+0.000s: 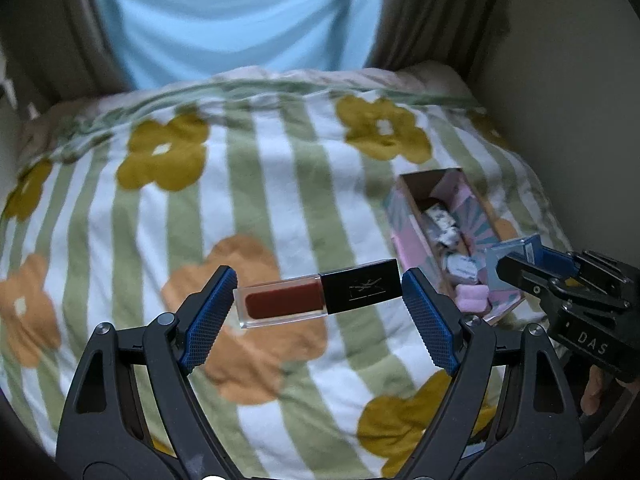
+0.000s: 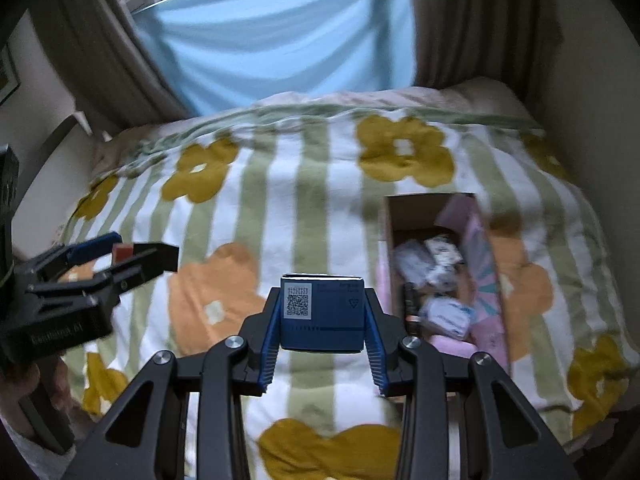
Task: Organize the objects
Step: 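Lift the lipstick and blue box and carry them over the cardboard box, then lower both items into the cardboard box and open both tools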
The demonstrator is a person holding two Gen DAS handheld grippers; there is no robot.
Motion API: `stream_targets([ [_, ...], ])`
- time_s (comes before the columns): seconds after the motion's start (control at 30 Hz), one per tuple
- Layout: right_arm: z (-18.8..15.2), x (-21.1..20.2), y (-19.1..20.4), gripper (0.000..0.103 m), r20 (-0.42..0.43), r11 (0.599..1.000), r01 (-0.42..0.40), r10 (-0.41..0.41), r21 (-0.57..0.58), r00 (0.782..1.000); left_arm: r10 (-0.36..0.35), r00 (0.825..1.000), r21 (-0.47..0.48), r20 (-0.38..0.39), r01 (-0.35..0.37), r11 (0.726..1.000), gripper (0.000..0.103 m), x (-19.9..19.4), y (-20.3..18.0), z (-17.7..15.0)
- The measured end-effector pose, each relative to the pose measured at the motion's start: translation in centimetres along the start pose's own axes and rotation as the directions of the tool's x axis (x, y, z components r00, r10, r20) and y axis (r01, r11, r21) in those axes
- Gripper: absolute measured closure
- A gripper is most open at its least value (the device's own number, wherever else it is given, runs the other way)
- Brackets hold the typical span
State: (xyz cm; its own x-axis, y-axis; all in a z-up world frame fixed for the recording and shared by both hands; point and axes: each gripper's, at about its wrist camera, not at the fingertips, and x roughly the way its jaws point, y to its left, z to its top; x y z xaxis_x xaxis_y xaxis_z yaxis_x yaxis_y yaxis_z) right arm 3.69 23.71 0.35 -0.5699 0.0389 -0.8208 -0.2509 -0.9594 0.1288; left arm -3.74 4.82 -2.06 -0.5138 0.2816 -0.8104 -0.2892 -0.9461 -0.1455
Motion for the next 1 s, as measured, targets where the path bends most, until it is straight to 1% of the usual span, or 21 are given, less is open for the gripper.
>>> stream_targets([
  [0.13, -0.8, -0.3, -3.5, 0.068, -0.010, 0.997, 0.043, -0.042, 0.063, 0.999, -0.049, 0.999, 0.067, -0.001, 0.049, 0.997, 0.020, 1.6, -3.5, 2.4],
  [0.27, -1.5, 0.1, -6.7, 0.068, -0.030, 0.990, 0.080, -0.077, 0.118, 0.997, -0.082, 0.996, 0.129, -0.015, 0.084, 0.988, 0.020, 3.5, -6.9, 4.2],
  [0.43, -2.1, 1.5, -10.2, 0.068, -0.055, 0.981, 0.128, -0.121, 0.148, 0.991, -0.108, 0.993, 0.186, -0.055, 0.117, 0.976, 0.020, 6.9, -11.0, 6.0],
  [0.53, -2.3, 3.0, -12.2, 0.068, -0.073, 0.975, 0.137, -0.126, 0.174, 0.989, -0.122, 0.989, 0.207, -0.083, 0.137, 0.969, 0.020, 9.2, -13.1, 6.8],
  [0.8, -2.9, 8.7, -15.6, 0.068, -0.128, 0.970, 0.135, -0.111, 0.200, 0.986, -0.143, 0.976, 0.271, -0.166, 0.184, 0.945, 0.020, 17.6, -19.1, 9.0],
  [0.9, -3.0, 11.0, -16.5, 0.068, -0.143, 0.970, 0.120, -0.091, 0.211, 0.986, -0.151, 0.970, 0.291, -0.192, 0.203, 0.935, 0.020, 21.5, -21.6, 9.7],
  [1.0, -3.1, 13.0, -16.8, 0.068, -0.151, 0.973, 0.121, -0.091, 0.199, 0.984, -0.151, 0.966, 0.316, -0.212, 0.213, 0.925, 0.020, 24.7, -23.5, 9.8],
])
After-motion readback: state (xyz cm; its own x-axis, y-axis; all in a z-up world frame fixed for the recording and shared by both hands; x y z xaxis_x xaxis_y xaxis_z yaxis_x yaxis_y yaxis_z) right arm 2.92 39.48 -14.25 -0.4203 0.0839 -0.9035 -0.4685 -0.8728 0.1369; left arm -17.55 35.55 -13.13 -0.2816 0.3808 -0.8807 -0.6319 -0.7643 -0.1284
